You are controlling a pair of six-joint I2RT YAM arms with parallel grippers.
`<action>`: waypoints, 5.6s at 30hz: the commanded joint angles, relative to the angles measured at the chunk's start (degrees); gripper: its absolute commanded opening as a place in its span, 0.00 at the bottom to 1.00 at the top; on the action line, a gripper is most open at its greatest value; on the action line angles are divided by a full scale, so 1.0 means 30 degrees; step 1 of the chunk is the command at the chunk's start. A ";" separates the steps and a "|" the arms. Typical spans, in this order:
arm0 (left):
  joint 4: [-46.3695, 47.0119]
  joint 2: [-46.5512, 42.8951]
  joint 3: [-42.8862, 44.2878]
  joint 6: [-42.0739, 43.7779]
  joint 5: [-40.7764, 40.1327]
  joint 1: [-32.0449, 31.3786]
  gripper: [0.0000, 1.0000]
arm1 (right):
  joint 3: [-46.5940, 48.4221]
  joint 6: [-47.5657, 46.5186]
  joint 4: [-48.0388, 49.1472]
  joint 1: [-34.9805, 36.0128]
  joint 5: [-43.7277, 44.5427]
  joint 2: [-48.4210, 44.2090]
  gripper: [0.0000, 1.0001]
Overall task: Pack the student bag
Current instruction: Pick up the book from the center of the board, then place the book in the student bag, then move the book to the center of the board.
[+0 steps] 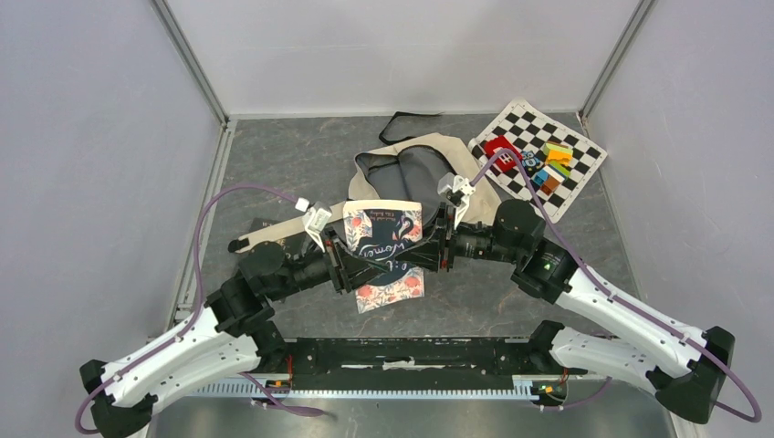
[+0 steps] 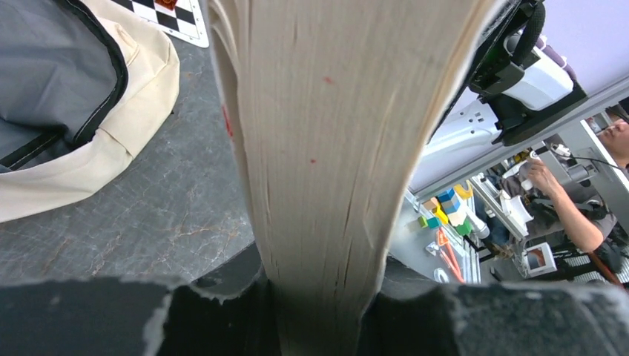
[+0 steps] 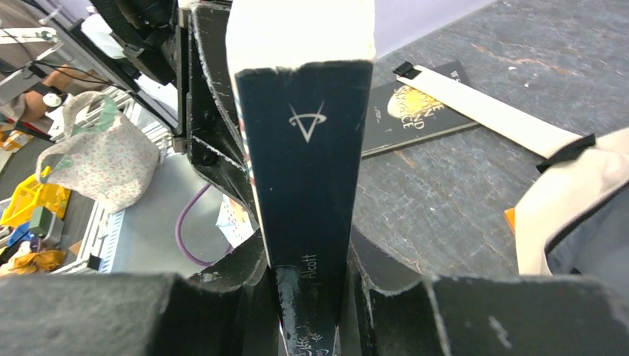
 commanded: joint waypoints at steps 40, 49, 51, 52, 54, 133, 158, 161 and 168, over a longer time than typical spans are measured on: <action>-0.1984 1.5036 0.9885 -0.1728 -0.1763 0.6427 0.02 | 0.8613 -0.3844 -0.8488 -0.7753 1.4698 1.4653 0.67; -0.1672 1.5895 0.9716 -0.1584 -0.1953 0.6427 0.02 | 0.9107 -0.4009 -0.8205 -0.8813 1.2690 1.6350 0.57; -0.1708 1.6006 0.9670 -0.1520 -0.2234 0.6456 0.02 | 0.9298 -0.3745 -0.8051 -0.9339 1.0857 1.6631 0.35; -0.1736 1.6069 0.9670 -0.1474 -0.2355 0.6457 0.02 | 0.9364 -0.3491 -0.7925 -0.9675 1.0092 1.6672 0.20; -0.1853 1.6239 0.9821 -0.1348 -0.2718 0.6507 0.02 | 0.9447 -0.3012 -0.7626 -1.0282 0.8664 1.6525 0.02; -0.0447 2.2328 1.4489 0.2766 -0.2836 0.6193 0.98 | 0.5843 -0.2787 -0.4234 -1.1610 1.3470 0.9938 0.00; -0.7234 1.2567 0.3519 0.2491 -0.7868 1.8404 1.00 | 0.1664 -0.4359 -0.7056 -1.4039 0.7128 0.4736 0.98; -0.6378 1.3301 0.3345 0.2139 -0.8152 2.1812 1.00 | 0.1192 -0.4637 -0.7048 -1.4024 0.6604 0.4320 0.98; -0.4199 1.4963 0.1760 0.0595 -0.8026 2.6243 1.00 | 0.1113 -0.5234 -0.7298 -1.4037 0.5800 0.3882 0.98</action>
